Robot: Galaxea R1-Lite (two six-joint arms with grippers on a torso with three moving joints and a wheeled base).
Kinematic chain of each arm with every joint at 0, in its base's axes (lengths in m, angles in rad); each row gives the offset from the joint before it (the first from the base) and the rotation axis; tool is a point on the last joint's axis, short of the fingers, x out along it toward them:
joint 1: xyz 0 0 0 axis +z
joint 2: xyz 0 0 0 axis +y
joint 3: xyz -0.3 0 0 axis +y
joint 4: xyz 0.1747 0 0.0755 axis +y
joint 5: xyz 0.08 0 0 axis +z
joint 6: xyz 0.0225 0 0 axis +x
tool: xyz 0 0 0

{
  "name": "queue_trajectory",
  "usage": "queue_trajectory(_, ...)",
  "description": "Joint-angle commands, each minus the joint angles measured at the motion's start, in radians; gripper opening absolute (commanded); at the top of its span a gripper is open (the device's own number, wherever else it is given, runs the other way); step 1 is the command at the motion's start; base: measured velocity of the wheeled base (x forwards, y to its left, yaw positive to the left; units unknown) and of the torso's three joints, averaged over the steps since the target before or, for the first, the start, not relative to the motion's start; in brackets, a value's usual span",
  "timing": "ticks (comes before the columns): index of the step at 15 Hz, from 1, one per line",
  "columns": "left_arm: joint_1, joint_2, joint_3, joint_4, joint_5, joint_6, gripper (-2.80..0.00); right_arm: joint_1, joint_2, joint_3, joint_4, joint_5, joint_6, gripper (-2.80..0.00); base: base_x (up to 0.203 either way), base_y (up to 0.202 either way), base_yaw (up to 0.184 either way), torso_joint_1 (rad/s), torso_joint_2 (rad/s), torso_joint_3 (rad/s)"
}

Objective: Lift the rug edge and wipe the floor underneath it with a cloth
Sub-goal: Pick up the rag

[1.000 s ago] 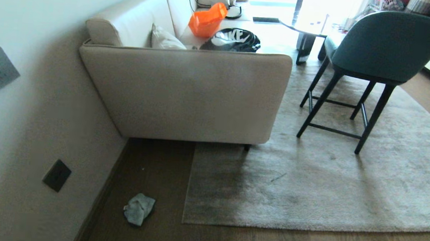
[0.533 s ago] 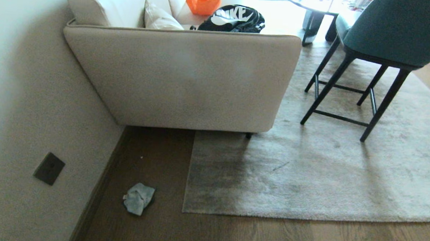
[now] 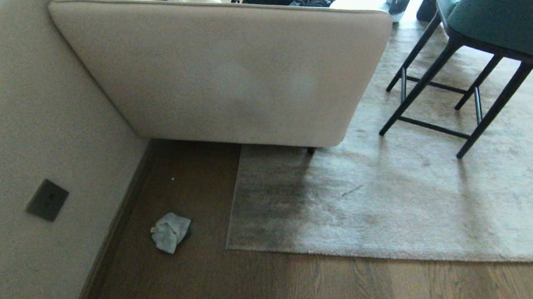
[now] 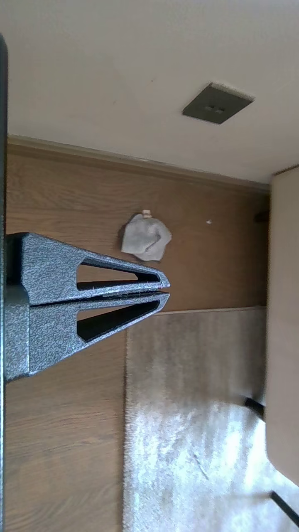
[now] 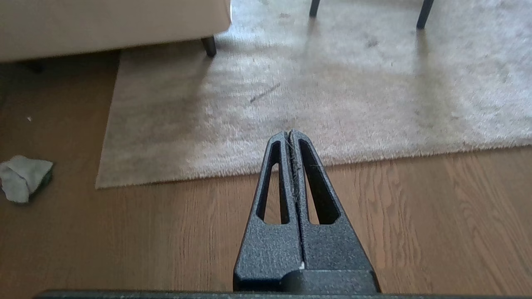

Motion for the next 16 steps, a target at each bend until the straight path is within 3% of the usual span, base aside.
queue_trajectory(1,0.000,0.000,0.000,0.000,0.000,-0.002,-2.80,0.000,0.000,0.000,0.000,-0.001,0.001,-2.80,0.000,0.000,0.000,0.011,0.00,-0.206)
queue_trajectory(16,0.000,0.000,0.000,0.000,-0.001,-0.002,-2.80,0.000,0.000,0.000,0.000,-0.001,0.001,-2.80,0.000,0.000,0.000,0.002,0.00,-0.196)
